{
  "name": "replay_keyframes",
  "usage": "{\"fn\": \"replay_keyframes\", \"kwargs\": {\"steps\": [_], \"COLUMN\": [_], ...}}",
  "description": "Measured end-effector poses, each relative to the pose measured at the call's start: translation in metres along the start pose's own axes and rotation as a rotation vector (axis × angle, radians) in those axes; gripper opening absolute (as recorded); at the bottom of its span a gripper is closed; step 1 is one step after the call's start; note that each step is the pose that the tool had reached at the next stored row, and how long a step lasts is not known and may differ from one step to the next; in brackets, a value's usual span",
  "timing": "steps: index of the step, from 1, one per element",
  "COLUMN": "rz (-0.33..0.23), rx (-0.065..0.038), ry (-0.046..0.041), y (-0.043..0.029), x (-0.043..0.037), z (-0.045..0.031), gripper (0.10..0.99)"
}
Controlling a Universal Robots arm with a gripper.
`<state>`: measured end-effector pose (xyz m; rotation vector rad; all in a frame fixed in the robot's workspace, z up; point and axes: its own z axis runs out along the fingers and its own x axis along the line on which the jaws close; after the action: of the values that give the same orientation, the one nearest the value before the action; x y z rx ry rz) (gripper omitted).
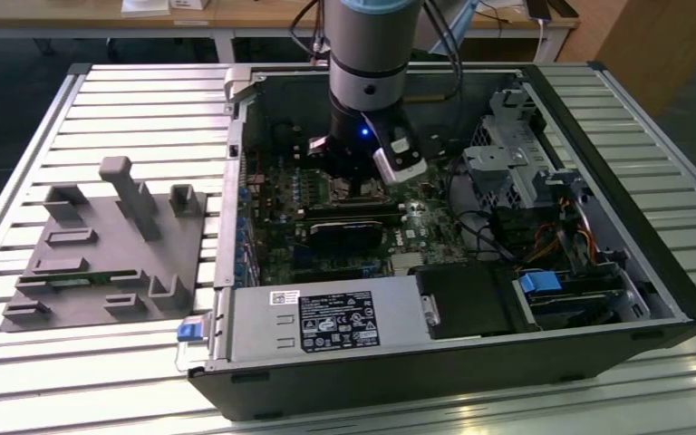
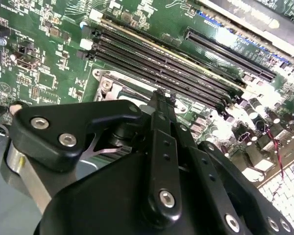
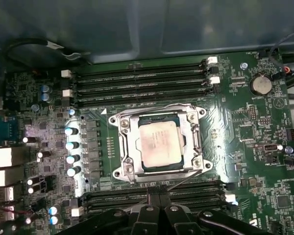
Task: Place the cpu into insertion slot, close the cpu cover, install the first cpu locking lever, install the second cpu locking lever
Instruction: 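Install the second cpu locking lever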
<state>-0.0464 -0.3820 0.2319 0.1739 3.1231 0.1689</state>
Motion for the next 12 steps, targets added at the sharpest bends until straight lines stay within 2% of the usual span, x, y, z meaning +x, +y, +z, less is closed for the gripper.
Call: {"fn": "replay_keyframes", "kwargs": {"steps": [6,12], "rz": [0.001,0.001], "rx": [-0.034,-0.048], "ry": [0.0038,0.0052], "y": [-0.0075,-0.0084], "x": [0.0069,0.0085], "z": [-0.0007,0.0044], "gripper": [0.106,0.106]}}
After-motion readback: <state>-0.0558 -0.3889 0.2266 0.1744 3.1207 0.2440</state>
